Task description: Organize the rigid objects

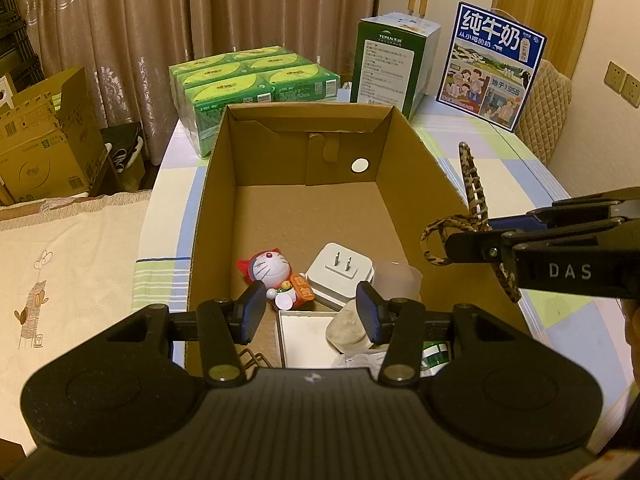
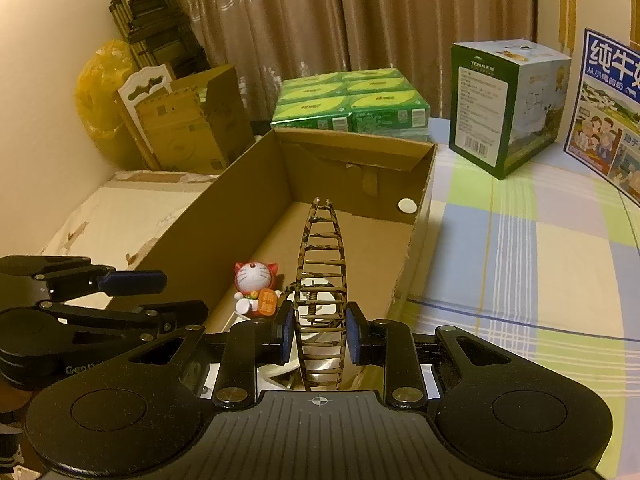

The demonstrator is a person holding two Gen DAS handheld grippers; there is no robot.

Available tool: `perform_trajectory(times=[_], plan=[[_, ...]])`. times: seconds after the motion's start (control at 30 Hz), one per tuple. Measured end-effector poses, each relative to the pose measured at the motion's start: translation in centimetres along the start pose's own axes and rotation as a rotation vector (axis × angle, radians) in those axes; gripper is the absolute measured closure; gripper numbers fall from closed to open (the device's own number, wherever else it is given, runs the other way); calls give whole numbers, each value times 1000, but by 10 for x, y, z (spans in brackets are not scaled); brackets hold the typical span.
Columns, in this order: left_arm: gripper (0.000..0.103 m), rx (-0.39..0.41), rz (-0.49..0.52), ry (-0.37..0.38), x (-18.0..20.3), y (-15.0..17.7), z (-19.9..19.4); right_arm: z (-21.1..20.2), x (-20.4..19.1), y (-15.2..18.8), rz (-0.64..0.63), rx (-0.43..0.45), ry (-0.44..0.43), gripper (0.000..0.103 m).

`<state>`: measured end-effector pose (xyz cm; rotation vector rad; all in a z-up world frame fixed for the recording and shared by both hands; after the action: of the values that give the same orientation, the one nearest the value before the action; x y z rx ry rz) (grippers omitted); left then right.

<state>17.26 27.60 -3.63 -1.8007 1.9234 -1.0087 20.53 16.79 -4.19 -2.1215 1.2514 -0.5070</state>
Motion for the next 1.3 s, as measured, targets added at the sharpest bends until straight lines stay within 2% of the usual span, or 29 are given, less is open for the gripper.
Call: perform_trajectory(times=[0.13, 0.17, 0.2, 0.27, 0.6, 0.8, 0.97, 1.17, 1.23, 1.3], plan=[[57, -1, 1, 2, -1, -2, 1, -1, 1, -4, 27, 21, -23, 80], [55, -1, 1, 1, -2, -2, 0, -2, 2, -5, 36, 26, -22, 76], [53, 1, 2, 0, -2, -3, 0, -3, 4, -6, 45, 32, -18, 62], [52, 4, 4, 0, -2, -3, 0, -6, 8, -9, 69, 53, -13, 42], [49, 10, 14, -2, 4, -1, -6, -22, 19, -9, 104, 67, -8, 41], [38, 15, 20, -15, 9, -1, -13, -35, 24, -1, 127, 64, 1, 41], [34, 22, 20, -24, 15, 0, -24, -49, 28, 8, 138, 59, 11, 41], [22, 32, 37, -31, 26, 5, -38, -66, 31, 22, 143, 46, 32, 41], [16, 38, 36, -35, 29, 7, -43, -71, 30, 27, 143, 38, 30, 40], [14, 44, 32, -36, 31, 9, -49, -76, 28, 32, 145, 30, 28, 35]])
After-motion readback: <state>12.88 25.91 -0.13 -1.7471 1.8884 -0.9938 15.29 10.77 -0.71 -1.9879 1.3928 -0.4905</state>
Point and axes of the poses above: each gripper's, at about its wrist camera, not at the fingertips, and z roughly the way its jaws point, x to its right, y to its underside, the point moved 9 cm from there along z, roughly the way its jaws point, and after that the axes turned 15 degrees about y, right-handed, at the moved point
